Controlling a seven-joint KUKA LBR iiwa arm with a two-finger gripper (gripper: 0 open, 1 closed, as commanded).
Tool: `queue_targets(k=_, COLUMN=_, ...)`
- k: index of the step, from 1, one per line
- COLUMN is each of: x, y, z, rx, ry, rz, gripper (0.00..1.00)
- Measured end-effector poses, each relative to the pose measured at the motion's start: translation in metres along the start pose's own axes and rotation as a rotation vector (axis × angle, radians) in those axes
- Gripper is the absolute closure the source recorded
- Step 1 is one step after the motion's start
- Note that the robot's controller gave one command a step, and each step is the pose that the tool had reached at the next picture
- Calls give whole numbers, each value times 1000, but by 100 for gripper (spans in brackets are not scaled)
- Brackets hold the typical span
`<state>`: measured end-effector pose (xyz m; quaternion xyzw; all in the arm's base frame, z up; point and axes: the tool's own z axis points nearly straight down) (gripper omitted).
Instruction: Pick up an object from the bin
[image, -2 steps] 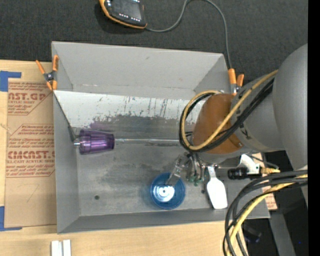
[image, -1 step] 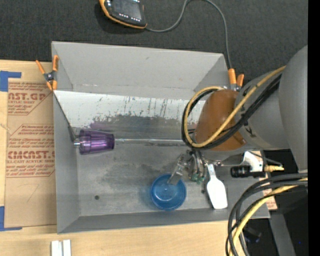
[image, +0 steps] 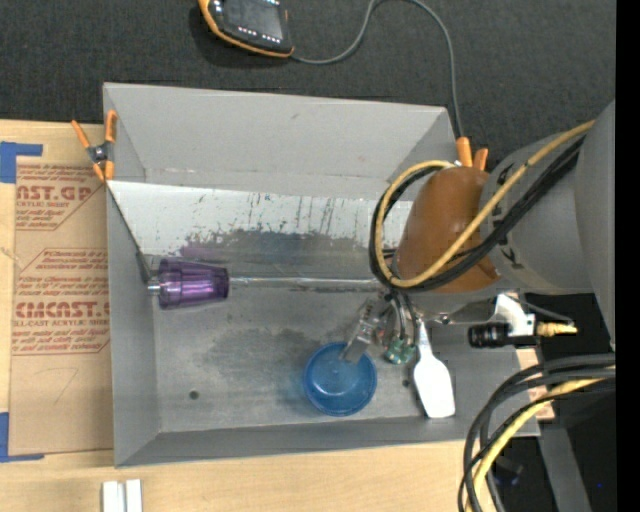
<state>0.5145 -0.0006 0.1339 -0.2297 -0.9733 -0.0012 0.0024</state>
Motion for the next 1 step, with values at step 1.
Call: queue_targets(k=1, x=-1, y=1, z=-17, rx=-2, ry=-3, rz=0, gripper=100)
